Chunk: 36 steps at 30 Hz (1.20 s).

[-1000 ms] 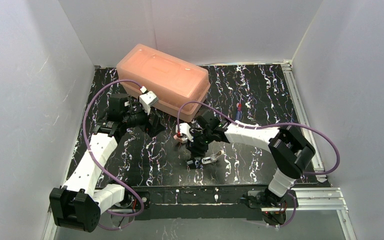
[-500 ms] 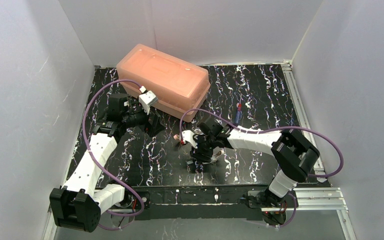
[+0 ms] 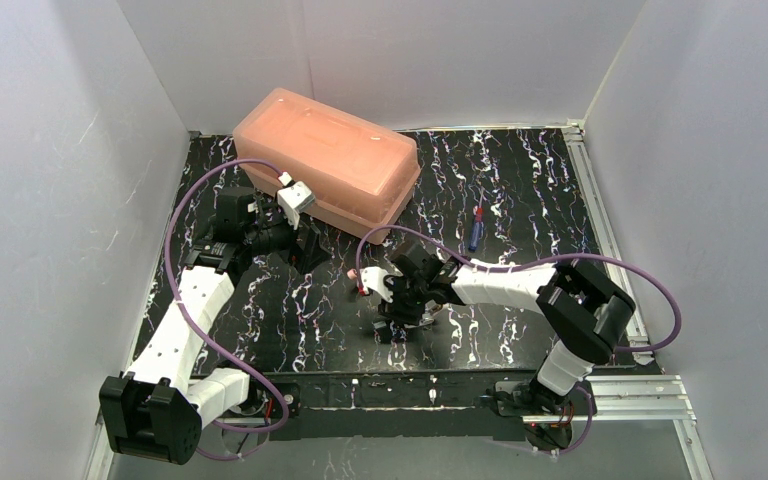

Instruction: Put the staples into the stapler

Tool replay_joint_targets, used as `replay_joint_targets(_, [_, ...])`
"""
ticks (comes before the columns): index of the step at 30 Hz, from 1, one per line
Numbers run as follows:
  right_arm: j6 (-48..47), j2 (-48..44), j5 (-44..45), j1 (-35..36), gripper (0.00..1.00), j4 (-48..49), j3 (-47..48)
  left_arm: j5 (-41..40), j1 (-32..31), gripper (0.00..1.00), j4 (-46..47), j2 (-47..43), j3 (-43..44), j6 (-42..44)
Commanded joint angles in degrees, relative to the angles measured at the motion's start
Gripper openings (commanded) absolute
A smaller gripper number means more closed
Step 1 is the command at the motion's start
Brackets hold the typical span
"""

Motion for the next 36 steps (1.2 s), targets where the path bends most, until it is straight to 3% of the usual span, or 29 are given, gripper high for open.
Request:
replay_joint_targets(1, [-0.61, 0.10, 0.85, 0.39, 0.50, 1.02, -1.57, 1.80, 0.31, 0.83, 0.18, -1.23, 0.04, 0.25])
replay_joint_targets(4, [-0.67, -0.15, 0.89, 0.46, 0.47, 1.53, -2.17, 1.86, 0.31, 0.83, 0.27, -1.14, 0.04, 0.26])
replay_joint_targets(14, [-1.91, -2.53, -2.85, 0.47, 0.19, 1.47, -2.17, 1.65, 0.31, 0.83, 0.03, -0.49, 0.11, 1.92])
replay_joint_targets(19, [-1.66, -5.18, -5.66, -0.28, 0.15, 0.22, -0.35, 4.78, 0.32, 0.83, -0.27, 0.00, 0.43, 3.25])
replay_joint_targets(22, [-0.66, -6.21, -11.20, -3.45, 0.14, -2.81, 3.66, 9.08, 0.31, 0.83, -0.53, 0.36, 1.01, 3.84])
replay_joint_targets(27, [3.73, -5.88, -27.74, -11.48, 0.14, -9.99, 14.37, 19.07, 0.16, 0.77, -2.06, 2.00, 3.65, 5.57])
replay_joint_targets(30, [6.08, -5.82, -35.52, -13.92, 0.14, -12.98, 20.38, 24.96, -0.53, 0.74, -7.92, 3.11, 8.63, 12.80])
replay_joint_targets(33, [8.79, -4.84, -40.59, -14.92, 0.14, -15.53, 26.28, 26.28, -2.36, 0.73, -17.28, 4.89, 17.02, 24.01])
replay_joint_targets(36, [12.93, -3.89, -45.47, -15.23, 0.14, -14.98, 29.94, 27.16, -3.53, 0.70, -22.11, 7.45, 23.79, 28.67])
